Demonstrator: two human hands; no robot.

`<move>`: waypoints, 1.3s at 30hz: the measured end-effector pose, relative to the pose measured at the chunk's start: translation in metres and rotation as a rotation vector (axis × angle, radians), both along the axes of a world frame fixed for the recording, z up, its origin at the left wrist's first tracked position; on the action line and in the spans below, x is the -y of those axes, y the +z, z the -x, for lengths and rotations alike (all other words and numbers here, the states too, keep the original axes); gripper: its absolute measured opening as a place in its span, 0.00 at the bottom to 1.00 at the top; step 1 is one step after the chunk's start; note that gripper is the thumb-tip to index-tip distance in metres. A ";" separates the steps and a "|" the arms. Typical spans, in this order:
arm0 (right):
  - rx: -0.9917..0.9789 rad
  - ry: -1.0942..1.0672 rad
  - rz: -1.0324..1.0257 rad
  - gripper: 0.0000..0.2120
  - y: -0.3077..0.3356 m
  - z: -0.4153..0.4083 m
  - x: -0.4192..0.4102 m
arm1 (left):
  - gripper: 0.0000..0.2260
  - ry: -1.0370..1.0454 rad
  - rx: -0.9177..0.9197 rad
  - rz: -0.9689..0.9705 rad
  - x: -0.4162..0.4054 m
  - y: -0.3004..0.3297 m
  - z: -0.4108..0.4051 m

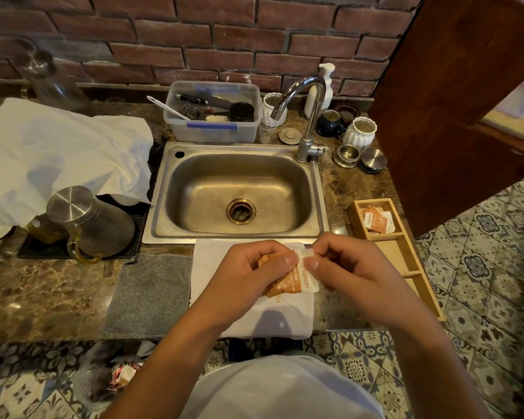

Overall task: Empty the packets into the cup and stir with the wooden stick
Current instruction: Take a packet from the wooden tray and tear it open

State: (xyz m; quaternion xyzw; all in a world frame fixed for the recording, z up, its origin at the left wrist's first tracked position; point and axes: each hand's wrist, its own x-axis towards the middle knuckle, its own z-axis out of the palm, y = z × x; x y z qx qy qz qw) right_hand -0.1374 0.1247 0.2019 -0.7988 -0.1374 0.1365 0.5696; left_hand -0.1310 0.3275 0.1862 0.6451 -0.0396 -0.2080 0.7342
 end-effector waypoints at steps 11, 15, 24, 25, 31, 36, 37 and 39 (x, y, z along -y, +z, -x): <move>-0.002 0.067 0.081 0.13 -0.007 -0.002 -0.004 | 0.09 -0.022 -0.003 -0.068 -0.005 -0.005 -0.001; 0.091 0.061 0.109 0.13 -0.009 -0.003 -0.009 | 0.07 0.000 -0.043 -0.031 -0.005 -0.006 -0.003; 0.414 -0.033 0.285 0.10 -0.020 -0.004 -0.020 | 0.08 0.107 -0.229 0.129 -0.001 -0.013 -0.004; 0.454 -0.041 0.316 0.10 -0.021 -0.003 -0.021 | 0.08 0.114 -0.259 0.168 -0.001 -0.013 -0.004; 0.331 -0.098 0.242 0.10 -0.018 0.000 -0.024 | 0.07 0.107 -0.281 0.251 0.000 -0.013 -0.005; 0.350 -0.142 0.251 0.10 -0.016 0.001 -0.023 | 0.08 0.078 -0.245 0.303 -0.001 -0.014 -0.006; 0.357 -0.142 0.252 0.10 -0.016 0.000 -0.023 | 0.08 0.070 -0.233 0.291 -0.001 -0.014 -0.006; 0.360 -0.132 0.236 0.10 -0.017 0.000 -0.023 | 0.08 0.056 -0.206 0.249 -0.001 -0.014 -0.005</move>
